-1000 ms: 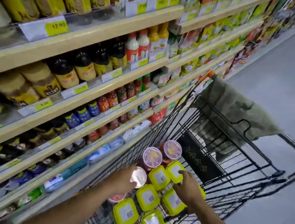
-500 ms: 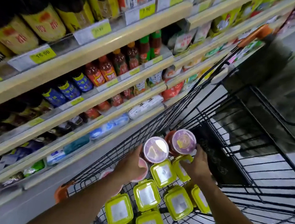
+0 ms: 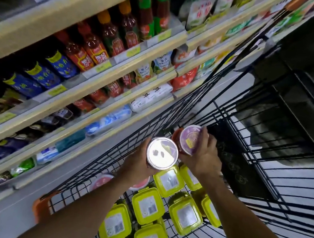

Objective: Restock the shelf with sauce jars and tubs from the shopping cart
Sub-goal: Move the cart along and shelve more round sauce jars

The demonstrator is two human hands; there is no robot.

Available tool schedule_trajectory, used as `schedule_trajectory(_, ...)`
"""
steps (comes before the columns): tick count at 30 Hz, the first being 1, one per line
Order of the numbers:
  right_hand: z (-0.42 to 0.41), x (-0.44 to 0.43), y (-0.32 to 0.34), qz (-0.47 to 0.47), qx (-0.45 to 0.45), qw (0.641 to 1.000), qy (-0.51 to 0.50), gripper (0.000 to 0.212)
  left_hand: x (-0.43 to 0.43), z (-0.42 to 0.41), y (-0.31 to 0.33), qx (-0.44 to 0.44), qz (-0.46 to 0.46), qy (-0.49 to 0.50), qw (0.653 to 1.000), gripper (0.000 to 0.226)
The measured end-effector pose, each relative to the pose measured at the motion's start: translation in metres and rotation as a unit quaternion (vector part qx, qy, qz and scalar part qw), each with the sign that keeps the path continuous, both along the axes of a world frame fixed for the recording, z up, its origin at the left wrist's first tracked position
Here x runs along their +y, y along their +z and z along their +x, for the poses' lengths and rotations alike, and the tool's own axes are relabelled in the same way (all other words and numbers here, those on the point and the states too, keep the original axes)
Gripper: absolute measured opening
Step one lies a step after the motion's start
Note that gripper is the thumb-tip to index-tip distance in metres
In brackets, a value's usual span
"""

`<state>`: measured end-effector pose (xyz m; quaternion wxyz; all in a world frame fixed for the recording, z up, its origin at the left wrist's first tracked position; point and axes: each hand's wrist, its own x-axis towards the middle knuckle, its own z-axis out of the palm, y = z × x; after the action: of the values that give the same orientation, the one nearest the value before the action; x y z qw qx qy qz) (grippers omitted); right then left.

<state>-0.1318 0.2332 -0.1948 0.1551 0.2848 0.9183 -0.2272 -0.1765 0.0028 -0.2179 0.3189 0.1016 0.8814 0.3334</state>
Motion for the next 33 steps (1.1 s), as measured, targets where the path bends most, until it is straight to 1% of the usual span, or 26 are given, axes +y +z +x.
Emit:
schedule_trajectory(4, 0.000, -0.001, -0.004, -0.016, 0.055, 0.998, -0.022, 0.118, 0.005, -0.003, 0.004, 0.003, 0.015, -0.001, 1.000, 0.123)
schedule_trajectory(6, -0.001, 0.000, -0.004, -0.034, 0.074, 0.996, -0.032, 0.115, 0.006, -0.003, 0.008, 0.004, 0.022, -0.001, 1.000, 0.118)
schedule_trajectory(8, 0.000, 0.003, -0.004, -0.060, 0.089, 0.993, -0.040, 0.116, 0.007, -0.004, 0.014, -0.001, 0.029, 0.001, 1.000, 0.113)
schedule_trajectory(11, 0.006, 0.008, 0.000, -0.106, 0.104, 0.988, -0.047, 0.122, 0.005, -0.004, 0.027, -0.006, 0.045, 0.007, 0.999, 0.098)
schedule_trajectory(13, 0.011, 0.010, 0.006, -0.122, 0.113, 0.985, -0.052, 0.124, 0.002, -0.001, 0.039, -0.009, 0.057, 0.014, 0.998, 0.095)
schedule_trajectory(15, 0.017, 0.009, 0.016, -0.127, 0.122, 0.983, -0.057, 0.120, -0.001, 0.004, 0.053, -0.009, 0.063, 0.018, 0.998, 0.092)
schedule_trajectory(20, 0.028, 0.008, 0.052, -0.148, 0.148, 0.977, -0.044, 0.114, -0.008, 0.017, 0.087, 0.001, 0.088, 0.028, 0.996, 0.096)
schedule_trajectory(26, 0.032, 0.003, 0.113, -0.162, 0.185, 0.968, -0.046, 0.110, -0.030, 0.030, 0.136, 0.012, 0.123, 0.079, 0.989, 0.094)
schedule_trajectory(29, 0.026, -0.010, 0.148, -0.170, 0.220, 0.960, -0.038, 0.111, -0.048, 0.032, 0.164, 0.040, 0.135, 0.093, 0.986, 0.101)
schedule_trajectory(33, 0.015, -0.030, 0.185, -0.164, 0.255, 0.953, 0.006, 0.104, -0.082, 0.033, 0.204, 0.081, 0.164, 0.102, 0.978, 0.106)
